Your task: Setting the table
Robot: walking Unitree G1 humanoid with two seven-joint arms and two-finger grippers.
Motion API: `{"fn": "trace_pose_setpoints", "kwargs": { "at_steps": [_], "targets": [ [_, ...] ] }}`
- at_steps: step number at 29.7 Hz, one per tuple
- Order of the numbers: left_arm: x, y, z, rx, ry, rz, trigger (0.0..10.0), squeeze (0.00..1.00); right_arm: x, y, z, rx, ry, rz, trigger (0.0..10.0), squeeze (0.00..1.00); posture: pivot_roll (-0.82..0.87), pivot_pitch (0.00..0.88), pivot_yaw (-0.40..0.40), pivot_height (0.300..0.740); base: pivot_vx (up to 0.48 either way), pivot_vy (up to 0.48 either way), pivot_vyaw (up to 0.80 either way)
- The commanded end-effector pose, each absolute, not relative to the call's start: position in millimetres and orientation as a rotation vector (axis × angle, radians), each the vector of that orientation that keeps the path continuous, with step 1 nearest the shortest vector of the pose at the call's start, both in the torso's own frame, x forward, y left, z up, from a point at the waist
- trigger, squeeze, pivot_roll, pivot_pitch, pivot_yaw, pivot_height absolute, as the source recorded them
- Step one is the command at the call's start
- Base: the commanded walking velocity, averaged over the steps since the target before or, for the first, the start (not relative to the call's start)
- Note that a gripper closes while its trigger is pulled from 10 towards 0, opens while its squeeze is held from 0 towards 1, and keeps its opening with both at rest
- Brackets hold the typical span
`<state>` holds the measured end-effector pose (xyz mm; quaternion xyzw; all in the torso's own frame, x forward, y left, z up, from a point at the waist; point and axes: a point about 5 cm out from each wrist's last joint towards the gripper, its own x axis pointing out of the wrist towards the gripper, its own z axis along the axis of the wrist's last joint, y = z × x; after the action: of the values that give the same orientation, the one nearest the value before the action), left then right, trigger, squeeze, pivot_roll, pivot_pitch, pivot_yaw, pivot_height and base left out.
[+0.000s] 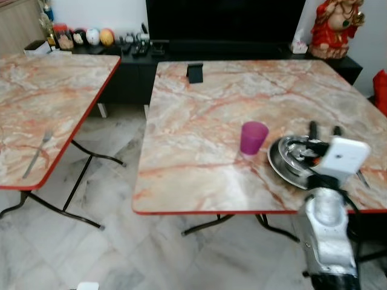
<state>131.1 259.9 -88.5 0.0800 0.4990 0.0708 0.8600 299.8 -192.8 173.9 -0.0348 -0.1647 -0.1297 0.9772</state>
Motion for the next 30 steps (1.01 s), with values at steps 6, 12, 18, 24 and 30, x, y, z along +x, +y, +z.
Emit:
{"fn": "trace_pose_setpoints", "kwargs": {
  "at_steps": [6, 12, 18, 24, 30],
  "targets": [
    [131.3, 255.0, -90.2, 0.154, 1.058, 0.146, 10.0, 0.00, 300.0, -195.5, 177.1, -0.073, -0.337, -0.270, 10.0, 0.00, 0.00, 0.000, -0.004, 0.711, 0.000, 0.313, 0.00],
    [132.0, 255.5, -89.9, 0.151, 1.057, 0.151, 10.0, 0.00, 301.2, -190.1, 177.9, -0.074, -0.338, -0.255, 10.0, 0.00, -0.01, 0.000, 0.000, 0.711, 0.000, 0.312, 0.00],
    [131.4, 256.7, -89.7, 0.150, 1.058, 0.154, 10.0, 0.00, 304.1, -180.2, 177.6, -0.076, -0.333, -0.209, 10.0, 0.00, -0.01, 0.000, 0.005, 0.711, 0.000, 0.312, 0.00],
    [130.8, 257.7, -89.6, 0.151, 1.060, 0.157, 10.0, 0.00, 304.2, -176.4, 174.8, -0.085, -0.325, -0.202, 10.0, 0.00, -0.01, 0.000, 0.005, 0.711, 0.000, 0.311, 0.00],
    [130.4, 258.1, -89.7, 0.152, 1.062, 0.158, 10.0, 0.00, 304.2, -174.1, 174.6, -0.087, -0.323, -0.188, 10.0, 0.00, -0.01, 0.000, 0.006, 0.711, 0.000, 0.311, 0.00]
  ]
}}
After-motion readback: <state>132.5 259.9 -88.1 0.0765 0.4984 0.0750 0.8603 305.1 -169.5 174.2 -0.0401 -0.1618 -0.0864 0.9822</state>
